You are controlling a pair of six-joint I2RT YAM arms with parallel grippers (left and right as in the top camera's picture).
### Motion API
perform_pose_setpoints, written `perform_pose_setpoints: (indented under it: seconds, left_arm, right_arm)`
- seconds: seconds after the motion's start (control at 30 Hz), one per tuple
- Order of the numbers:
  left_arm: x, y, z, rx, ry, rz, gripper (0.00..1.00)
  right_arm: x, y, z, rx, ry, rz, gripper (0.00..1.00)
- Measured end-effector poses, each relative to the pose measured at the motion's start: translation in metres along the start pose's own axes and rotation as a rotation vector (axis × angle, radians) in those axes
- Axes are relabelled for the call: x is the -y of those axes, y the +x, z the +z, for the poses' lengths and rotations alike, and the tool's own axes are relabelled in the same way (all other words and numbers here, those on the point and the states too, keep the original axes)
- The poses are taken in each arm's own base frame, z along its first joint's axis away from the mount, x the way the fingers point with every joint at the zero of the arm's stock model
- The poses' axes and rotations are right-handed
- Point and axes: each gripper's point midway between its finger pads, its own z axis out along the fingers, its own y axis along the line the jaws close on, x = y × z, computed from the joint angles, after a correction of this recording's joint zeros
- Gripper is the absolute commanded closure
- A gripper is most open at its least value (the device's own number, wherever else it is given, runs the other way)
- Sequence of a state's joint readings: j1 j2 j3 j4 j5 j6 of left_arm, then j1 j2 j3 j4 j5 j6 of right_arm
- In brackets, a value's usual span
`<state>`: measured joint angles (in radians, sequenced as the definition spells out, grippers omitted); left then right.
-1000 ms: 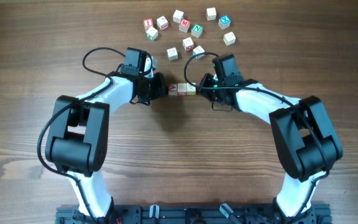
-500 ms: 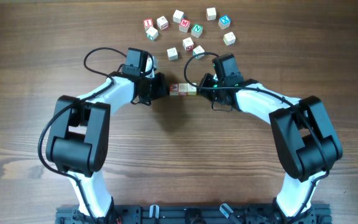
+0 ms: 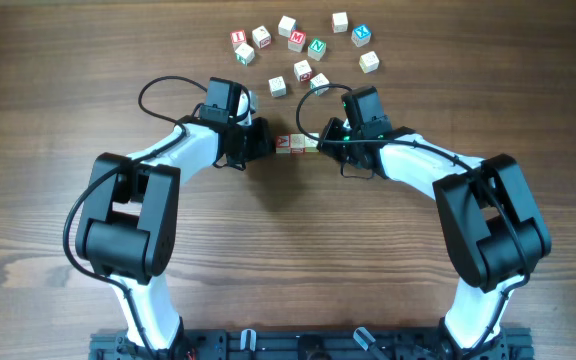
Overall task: Form a horizontal line
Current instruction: 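Press the three-block row together between left and right grippers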
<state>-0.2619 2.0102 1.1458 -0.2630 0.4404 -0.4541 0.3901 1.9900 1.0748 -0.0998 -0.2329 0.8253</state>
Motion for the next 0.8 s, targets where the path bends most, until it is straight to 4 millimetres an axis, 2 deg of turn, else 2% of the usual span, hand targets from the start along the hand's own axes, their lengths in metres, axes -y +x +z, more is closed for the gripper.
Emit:
perform_pose_setpoints:
  seconds: [0.8]
  left_arm:
    - [0.0012,-0.0019,0.0008,0.007,0.008,-0.014,0.96]
  right_arm:
    - [-0.001,-0.0008,0.0001,0.002,-0.007,-0.019,0.96]
